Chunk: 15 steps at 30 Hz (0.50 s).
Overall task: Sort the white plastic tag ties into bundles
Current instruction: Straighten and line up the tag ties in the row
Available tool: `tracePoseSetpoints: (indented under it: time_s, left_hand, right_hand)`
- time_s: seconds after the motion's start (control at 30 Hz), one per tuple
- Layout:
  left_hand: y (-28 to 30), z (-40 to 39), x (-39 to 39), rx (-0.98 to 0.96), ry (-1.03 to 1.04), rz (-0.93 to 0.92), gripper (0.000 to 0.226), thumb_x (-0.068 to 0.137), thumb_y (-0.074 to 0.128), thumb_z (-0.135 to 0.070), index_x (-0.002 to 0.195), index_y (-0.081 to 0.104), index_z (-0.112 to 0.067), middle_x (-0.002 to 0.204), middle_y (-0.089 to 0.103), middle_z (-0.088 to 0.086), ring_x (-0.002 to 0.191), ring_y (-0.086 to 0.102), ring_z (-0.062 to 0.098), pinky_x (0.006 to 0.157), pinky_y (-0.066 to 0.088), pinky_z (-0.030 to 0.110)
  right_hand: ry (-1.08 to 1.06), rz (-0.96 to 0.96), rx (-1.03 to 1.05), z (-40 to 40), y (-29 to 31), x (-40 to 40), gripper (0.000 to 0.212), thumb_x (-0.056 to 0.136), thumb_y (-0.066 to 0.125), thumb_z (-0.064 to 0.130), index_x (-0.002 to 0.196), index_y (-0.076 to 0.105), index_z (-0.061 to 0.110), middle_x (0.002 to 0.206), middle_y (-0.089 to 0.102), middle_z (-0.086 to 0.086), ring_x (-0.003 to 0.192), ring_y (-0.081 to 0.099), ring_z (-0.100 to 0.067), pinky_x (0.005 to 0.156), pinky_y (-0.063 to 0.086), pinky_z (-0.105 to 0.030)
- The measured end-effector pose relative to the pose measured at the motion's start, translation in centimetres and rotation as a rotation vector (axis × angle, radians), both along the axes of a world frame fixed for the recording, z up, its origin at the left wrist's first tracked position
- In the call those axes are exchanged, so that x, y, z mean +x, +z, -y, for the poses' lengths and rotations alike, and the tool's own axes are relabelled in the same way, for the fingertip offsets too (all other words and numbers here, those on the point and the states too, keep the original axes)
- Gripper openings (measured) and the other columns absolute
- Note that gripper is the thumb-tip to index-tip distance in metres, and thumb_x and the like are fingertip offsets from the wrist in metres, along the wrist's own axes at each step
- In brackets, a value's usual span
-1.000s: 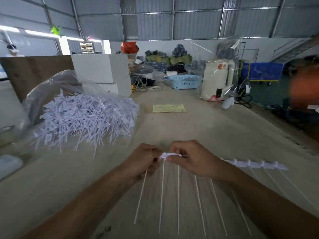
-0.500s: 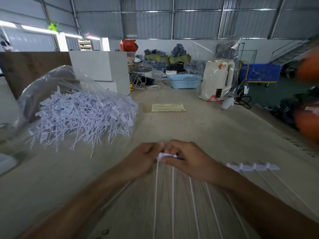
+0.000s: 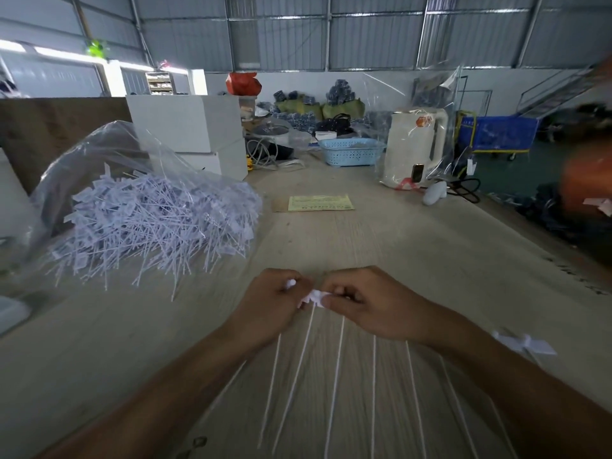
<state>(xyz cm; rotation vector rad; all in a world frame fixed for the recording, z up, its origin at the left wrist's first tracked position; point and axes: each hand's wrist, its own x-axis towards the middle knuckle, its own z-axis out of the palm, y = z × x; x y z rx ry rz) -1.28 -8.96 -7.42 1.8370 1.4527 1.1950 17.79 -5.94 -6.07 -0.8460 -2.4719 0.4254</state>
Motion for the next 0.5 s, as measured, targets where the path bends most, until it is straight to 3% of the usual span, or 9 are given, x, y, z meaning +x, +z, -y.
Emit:
tracePoseSetpoints:
  time_s: [0.1,0.17,0.27,0.37,0.4,0.5]
  left_hand:
    - [0.7,-0.3,-0.5,-0.492,-0.04,0.338,0.04,0.087,0.059,-0.009,0.049,0.049,-0.017,0.044,0.03,-0.004,0.033,0.024,0.008,0.038,0.018,0.013]
    - [1.0,0.0,-1.6,-0.623,-0.148,0.305,0.029,0.081,0.06,-0.014,0.054,0.049,-0.017,0.047,0.03,-0.002,0.035,0.023,0.009,0.039,0.017,0.012]
    - [1.2,0.4,-2.7,-0.432,-0.264,0.077,0.02,0.082,0.06,-0.017,0.064,0.06,-0.01,0.052,0.053,0.006,0.037,0.042,0.014,0.039,0.031,0.018]
    - [0.6,-0.5,-3.6,-0.078,-0.079,-0.395,0.023,0.086,0.056,-0.002,0.071,0.065,-0.015,0.052,0.061,-0.003,0.039,0.053,0.0,0.051,0.046,0.022]
    - [0.6,-0.8,-3.8,0.025,-0.001,-0.418,0.027,0.09,0.056,0.0,0.072,0.065,-0.018,0.051,0.059,-0.007,0.039,0.052,-0.003,0.052,0.045,0.02]
    - [0.7,-0.9,-3.0,0.086,-0.086,-0.027,0.034,0.101,0.055,-0.03,0.071,0.065,-0.016,0.05,0.056,-0.008,0.036,0.046,0.002,0.041,0.035,0.013]
  right_hand:
    - [0.053,0.015,0.245,0.5,-0.5,-0.3,0.025,0.098,0.06,0.015,0.074,0.053,0.018,0.072,0.05,0.007,0.062,0.044,-0.012,0.057,0.038,-0.034]
    - [0.064,0.086,0.34,0.8,-0.6,-0.4,0.019,0.098,0.059,0.016,0.079,0.059,0.017,0.077,0.048,0.011,0.069,0.043,-0.006,0.06,0.033,-0.029]
    - [0.034,0.129,0.254,0.8,-0.4,-0.4,0.018,0.102,0.055,0.026,0.091,0.067,0.018,0.08,0.058,0.013,0.07,0.049,-0.003,0.062,0.035,-0.028]
    - [0.159,0.07,0.032,1.0,0.4,-0.1,0.018,0.102,0.058,0.026,0.096,0.071,0.016,0.077,0.066,0.002,0.066,0.059,-0.012,0.062,0.045,-0.033]
    - [0.175,0.001,-0.037,1.0,0.6,0.1,0.016,0.1,0.06,0.024,0.094,0.071,0.014,0.073,0.064,0.001,0.063,0.058,-0.012,0.06,0.045,-0.032]
    - [0.072,-0.147,-0.096,0.7,0.6,0.1,0.01,0.096,0.067,0.023,0.088,0.063,0.018,0.065,0.059,0.008,0.056,0.053,-0.006,0.056,0.04,-0.025]
